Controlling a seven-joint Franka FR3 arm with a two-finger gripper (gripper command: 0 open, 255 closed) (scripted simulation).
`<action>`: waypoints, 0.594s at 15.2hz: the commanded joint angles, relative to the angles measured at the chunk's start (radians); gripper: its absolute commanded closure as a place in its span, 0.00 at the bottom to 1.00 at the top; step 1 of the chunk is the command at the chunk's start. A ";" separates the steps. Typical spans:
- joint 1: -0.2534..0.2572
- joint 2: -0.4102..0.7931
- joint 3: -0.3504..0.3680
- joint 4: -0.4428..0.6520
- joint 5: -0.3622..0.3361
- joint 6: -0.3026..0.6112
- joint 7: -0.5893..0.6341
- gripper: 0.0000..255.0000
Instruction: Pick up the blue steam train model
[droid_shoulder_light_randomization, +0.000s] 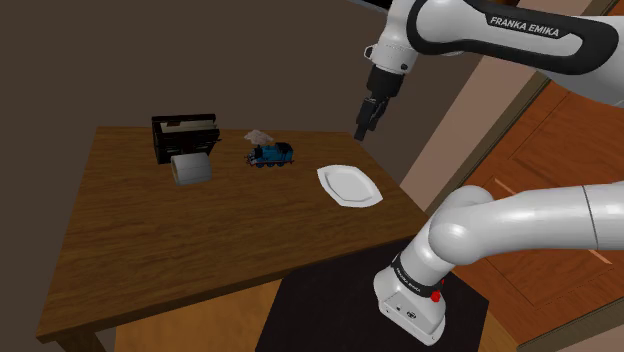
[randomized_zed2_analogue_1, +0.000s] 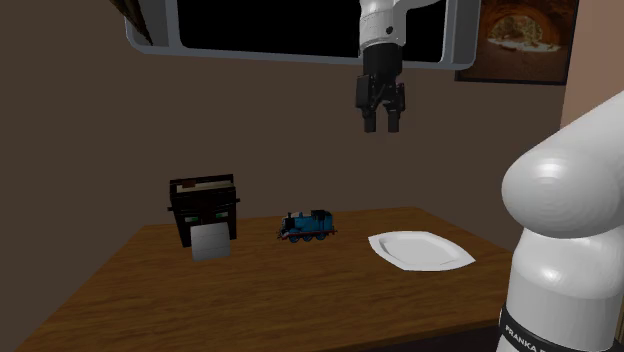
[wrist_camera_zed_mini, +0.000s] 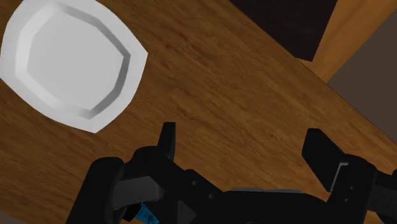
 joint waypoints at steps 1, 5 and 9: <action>0.000 0.000 0.000 0.000 0.000 0.000 0.000 0.00; 0.006 0.113 -0.055 -0.007 -0.037 0.124 -0.123 0.00; 0.016 0.247 -0.105 0.013 -0.061 0.242 -0.243 0.00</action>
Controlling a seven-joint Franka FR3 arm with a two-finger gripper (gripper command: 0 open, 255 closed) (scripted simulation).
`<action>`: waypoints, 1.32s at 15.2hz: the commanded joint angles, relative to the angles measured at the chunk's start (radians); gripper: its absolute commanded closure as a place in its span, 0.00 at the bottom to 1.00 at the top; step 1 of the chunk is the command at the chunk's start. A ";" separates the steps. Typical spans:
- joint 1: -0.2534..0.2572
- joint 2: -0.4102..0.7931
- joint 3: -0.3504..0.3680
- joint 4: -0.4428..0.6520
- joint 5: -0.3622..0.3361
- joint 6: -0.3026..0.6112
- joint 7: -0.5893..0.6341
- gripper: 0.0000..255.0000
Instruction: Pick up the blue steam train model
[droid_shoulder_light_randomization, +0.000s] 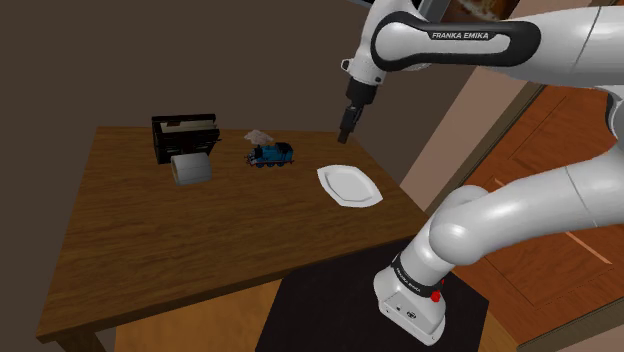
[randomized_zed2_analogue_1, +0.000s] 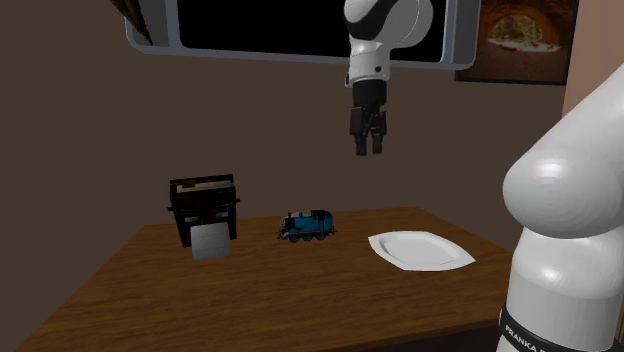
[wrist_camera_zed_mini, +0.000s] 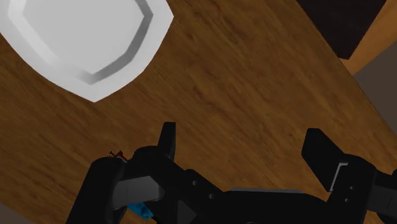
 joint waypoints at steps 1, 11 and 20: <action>0.005 0.074 -0.025 0.016 -0.010 0.061 -0.065 0.00; 0.035 0.462 -0.103 0.189 0.019 0.284 -0.363 0.00; 0.025 0.820 -0.090 0.459 0.095 0.373 -0.611 0.00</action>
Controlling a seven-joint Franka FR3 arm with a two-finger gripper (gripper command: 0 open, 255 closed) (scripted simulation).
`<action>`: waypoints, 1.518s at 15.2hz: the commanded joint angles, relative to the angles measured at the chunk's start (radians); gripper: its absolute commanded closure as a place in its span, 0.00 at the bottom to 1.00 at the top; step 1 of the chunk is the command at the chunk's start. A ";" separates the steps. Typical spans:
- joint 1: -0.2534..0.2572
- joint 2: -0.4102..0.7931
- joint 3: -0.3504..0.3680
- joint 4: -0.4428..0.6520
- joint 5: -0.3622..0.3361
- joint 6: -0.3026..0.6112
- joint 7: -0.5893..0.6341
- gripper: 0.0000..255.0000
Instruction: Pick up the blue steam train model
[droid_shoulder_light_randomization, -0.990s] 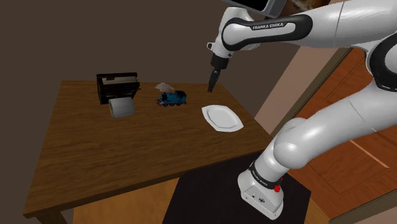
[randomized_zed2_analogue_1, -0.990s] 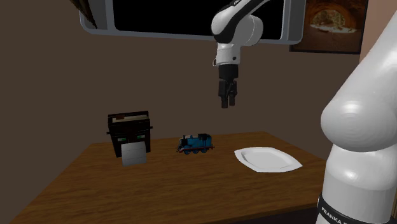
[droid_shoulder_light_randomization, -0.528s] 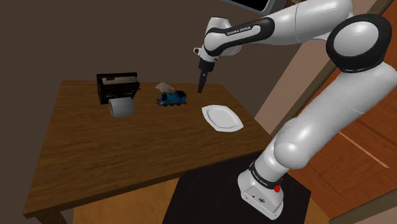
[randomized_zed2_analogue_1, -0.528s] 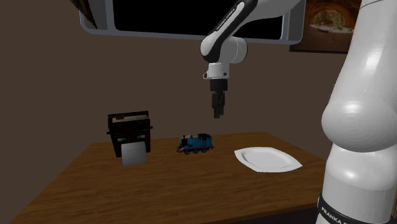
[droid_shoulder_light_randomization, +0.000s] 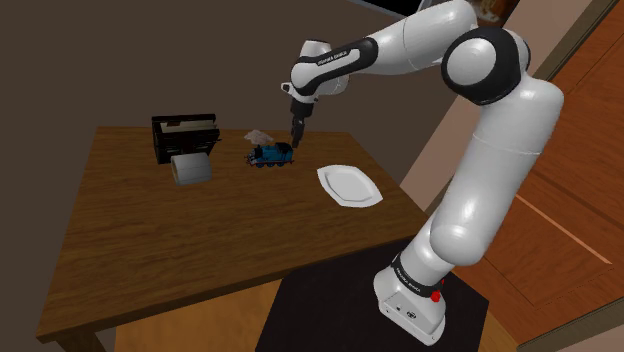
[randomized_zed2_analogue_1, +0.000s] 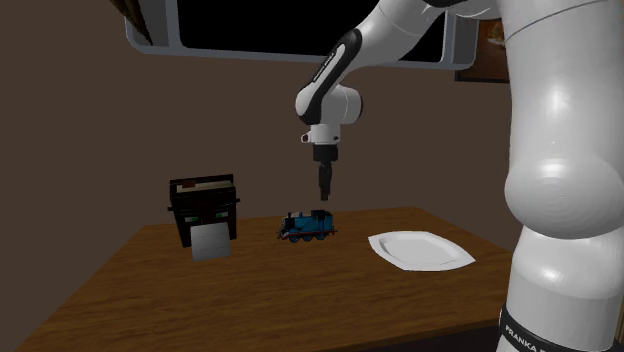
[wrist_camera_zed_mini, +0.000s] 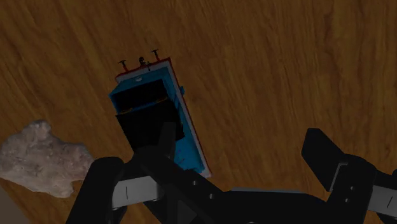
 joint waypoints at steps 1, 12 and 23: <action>-0.007 0.087 0.010 0.076 0.016 0.011 -0.053 0.00; -0.030 0.358 0.056 0.317 0.040 0.044 -0.179 0.00; -0.032 0.387 0.059 0.314 0.044 0.077 -0.182 1.00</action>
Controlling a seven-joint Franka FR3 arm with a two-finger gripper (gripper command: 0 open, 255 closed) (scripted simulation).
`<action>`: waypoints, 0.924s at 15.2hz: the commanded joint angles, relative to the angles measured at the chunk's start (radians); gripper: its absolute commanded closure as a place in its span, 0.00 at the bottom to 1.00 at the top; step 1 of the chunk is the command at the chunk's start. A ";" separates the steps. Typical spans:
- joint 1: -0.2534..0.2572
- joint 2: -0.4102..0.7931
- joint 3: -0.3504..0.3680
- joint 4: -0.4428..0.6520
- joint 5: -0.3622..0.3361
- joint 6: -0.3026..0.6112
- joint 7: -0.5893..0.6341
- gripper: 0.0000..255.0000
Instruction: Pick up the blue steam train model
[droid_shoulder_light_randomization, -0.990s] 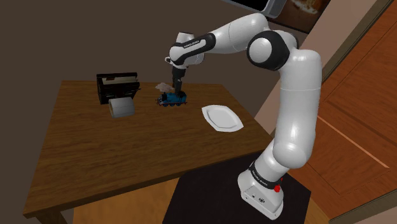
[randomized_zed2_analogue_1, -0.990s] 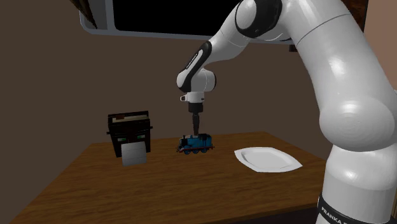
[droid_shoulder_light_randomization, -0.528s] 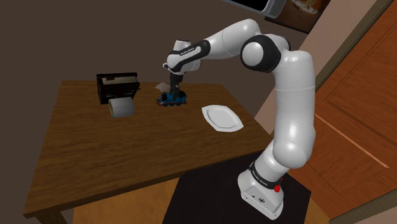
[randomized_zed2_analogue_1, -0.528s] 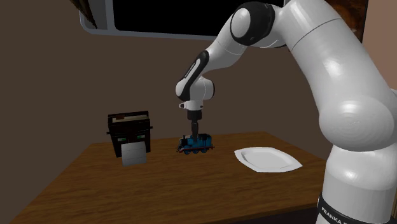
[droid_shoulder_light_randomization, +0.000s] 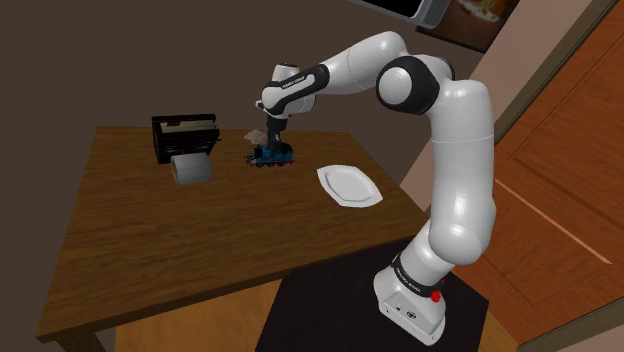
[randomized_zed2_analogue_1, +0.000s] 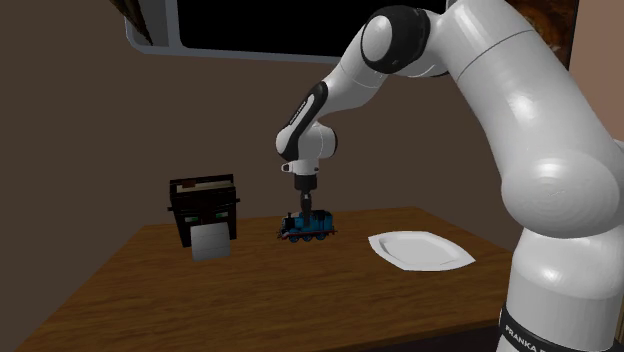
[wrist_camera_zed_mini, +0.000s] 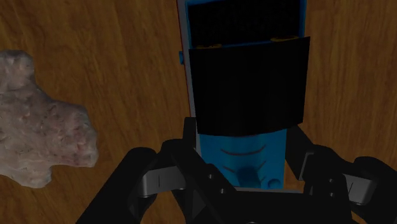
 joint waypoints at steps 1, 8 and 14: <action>0.000 0.002 0.000 0.000 0.000 0.001 0.000 1.00; 0.002 -0.032 -0.003 0.003 -0.004 -0.036 0.003 1.00; 0.004 -0.077 -0.007 0.018 -0.011 -0.096 0.008 1.00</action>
